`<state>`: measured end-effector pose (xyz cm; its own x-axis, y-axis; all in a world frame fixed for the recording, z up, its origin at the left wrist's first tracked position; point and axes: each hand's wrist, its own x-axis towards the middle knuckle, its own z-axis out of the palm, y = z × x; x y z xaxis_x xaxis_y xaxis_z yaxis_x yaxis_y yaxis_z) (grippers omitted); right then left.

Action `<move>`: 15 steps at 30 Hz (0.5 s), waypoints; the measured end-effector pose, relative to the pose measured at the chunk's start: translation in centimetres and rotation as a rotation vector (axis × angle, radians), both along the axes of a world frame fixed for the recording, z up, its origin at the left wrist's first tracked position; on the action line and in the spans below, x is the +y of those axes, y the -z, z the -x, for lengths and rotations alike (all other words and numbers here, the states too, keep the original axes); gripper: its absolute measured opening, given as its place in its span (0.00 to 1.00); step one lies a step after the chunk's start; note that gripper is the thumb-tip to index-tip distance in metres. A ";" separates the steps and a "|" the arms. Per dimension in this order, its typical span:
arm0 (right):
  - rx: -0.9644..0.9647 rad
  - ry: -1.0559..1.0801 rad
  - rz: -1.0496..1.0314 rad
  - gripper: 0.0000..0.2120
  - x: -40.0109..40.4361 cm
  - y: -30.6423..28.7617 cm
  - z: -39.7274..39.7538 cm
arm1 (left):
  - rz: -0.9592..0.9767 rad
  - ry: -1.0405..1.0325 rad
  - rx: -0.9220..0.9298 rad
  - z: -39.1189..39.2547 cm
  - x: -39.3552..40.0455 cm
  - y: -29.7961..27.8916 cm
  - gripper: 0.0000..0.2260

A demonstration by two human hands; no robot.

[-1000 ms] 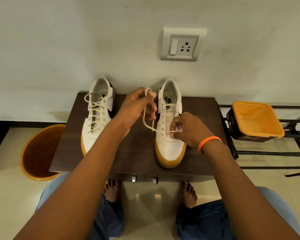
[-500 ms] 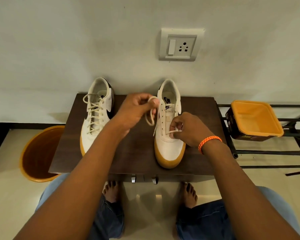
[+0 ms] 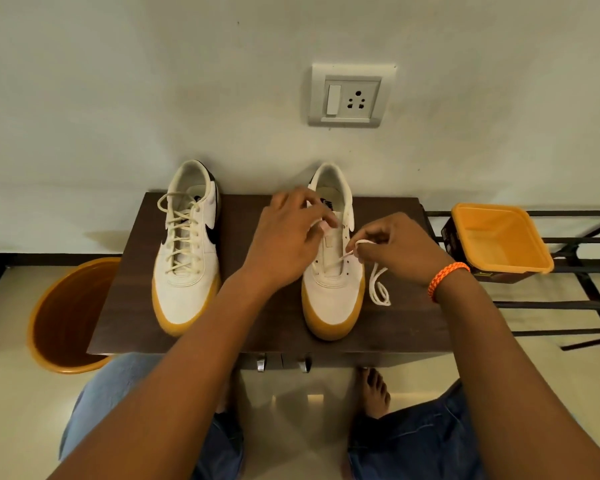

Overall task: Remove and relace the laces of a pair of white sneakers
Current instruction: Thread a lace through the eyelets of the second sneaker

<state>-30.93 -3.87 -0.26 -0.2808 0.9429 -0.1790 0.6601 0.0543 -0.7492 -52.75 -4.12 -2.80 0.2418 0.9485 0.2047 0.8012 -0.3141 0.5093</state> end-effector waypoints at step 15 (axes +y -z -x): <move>0.539 0.417 -0.005 0.13 0.3 -1.5 -1.4 | 0.576 0.191 -0.688 -1.2 -0.4 -1.5 0.04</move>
